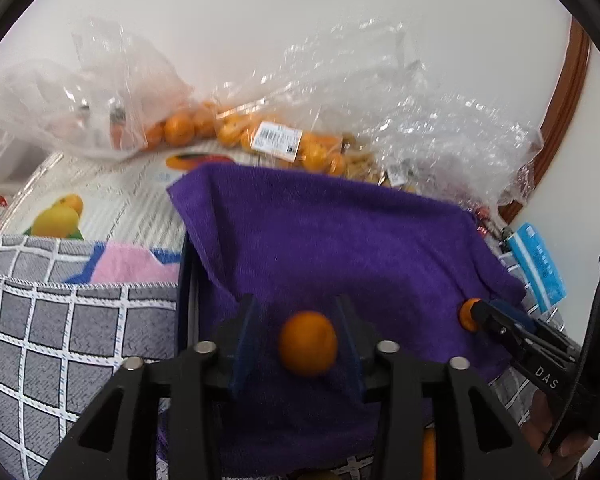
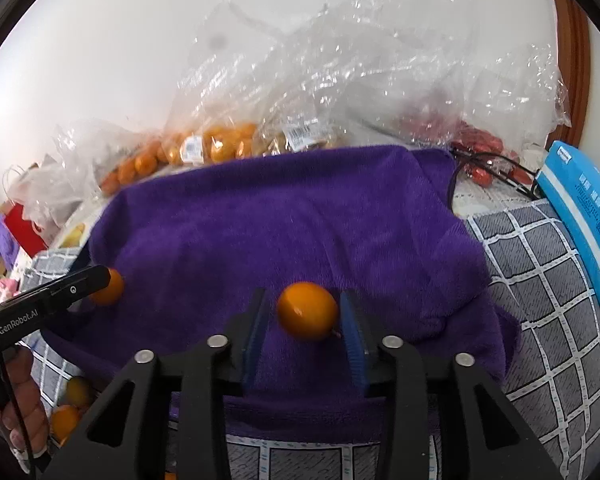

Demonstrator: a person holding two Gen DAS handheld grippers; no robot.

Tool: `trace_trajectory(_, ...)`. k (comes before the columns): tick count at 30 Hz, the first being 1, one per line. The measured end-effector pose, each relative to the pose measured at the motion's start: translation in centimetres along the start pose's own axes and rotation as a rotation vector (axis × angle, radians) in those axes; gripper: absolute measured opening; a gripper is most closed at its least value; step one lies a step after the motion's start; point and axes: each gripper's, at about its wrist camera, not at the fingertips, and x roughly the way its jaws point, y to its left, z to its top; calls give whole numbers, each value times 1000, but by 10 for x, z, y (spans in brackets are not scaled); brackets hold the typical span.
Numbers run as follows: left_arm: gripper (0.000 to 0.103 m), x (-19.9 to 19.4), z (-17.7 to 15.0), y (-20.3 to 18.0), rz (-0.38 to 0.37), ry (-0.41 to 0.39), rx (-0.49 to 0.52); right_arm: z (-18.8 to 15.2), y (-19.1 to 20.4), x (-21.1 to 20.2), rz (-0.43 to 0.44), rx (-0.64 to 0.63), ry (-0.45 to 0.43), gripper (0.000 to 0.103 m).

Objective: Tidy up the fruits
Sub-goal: 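Lower the oranges onto the purple towel and open both tools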

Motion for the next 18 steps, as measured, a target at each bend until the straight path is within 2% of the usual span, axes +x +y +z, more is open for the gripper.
trace_trajectory(2,44,-6,1,1,-19,-20,-9,1,-1,-3,9,9,-9,47)
trace_trajectory(4,47,-11,2,1,-31,-40,-11,3,-3,-5,13,20,-15,57)
trace_trajectory(7,51,-15,3,1,-32,-64,-18,5,-5,-9,12,38,-33,66)
trace_trajectory(11,59,-17,4,-1,-16,-75,-18,7,-6,-14,-17,42,-35,69)
trace_trajectory(13,64,-19,4,-1,0,-90,-18,7,-7,-15,-30,45,-40,76)
trace_trajectory(18,66,-23,6,-3,-18,-86,-26,7,-6,-17,-80,36,-40,80)
